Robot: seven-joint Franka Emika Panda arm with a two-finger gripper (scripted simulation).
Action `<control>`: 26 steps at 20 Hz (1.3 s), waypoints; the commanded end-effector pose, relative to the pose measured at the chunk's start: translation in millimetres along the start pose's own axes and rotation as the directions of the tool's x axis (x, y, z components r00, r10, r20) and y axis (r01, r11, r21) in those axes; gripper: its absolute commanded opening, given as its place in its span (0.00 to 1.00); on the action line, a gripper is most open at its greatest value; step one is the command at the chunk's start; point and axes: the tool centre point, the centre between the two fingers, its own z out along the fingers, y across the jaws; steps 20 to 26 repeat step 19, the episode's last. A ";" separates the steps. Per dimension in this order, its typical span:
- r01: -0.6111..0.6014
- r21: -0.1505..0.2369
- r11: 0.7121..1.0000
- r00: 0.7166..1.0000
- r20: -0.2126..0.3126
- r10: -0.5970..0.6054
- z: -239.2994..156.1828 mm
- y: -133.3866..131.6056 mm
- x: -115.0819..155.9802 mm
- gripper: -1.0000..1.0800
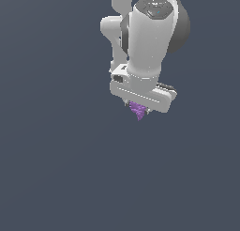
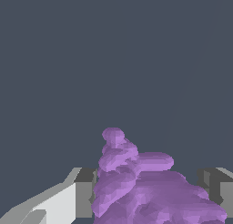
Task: Pick up the object and move it to a goal position.
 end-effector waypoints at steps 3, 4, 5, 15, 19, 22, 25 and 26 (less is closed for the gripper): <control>0.000 0.000 1.000 1.000 0.001 0.000 -30.9 -18.3 5.9 0.00; 0.000 0.000 1.000 1.000 0.001 0.000 -36.2 -21.6 7.0 0.00; 0.000 0.000 1.000 1.000 0.002 0.000 -41.0 -24.6 8.1 0.00; 0.000 0.000 1.000 1.000 0.002 0.000 -67.7 -41.6 14.8 0.00; 0.000 0.000 1.000 1.000 0.002 0.000 -69.8 -43.0 15.5 0.00; 0.000 0.000 1.000 1.000 0.002 0.000 -69.8 -43.0 15.5 0.00; 0.000 0.000 1.000 1.000 0.002 0.000 -69.8 -43.0 15.5 0.00; 0.000 0.000 1.000 1.000 0.002 0.000 -69.8 -43.0 15.5 0.00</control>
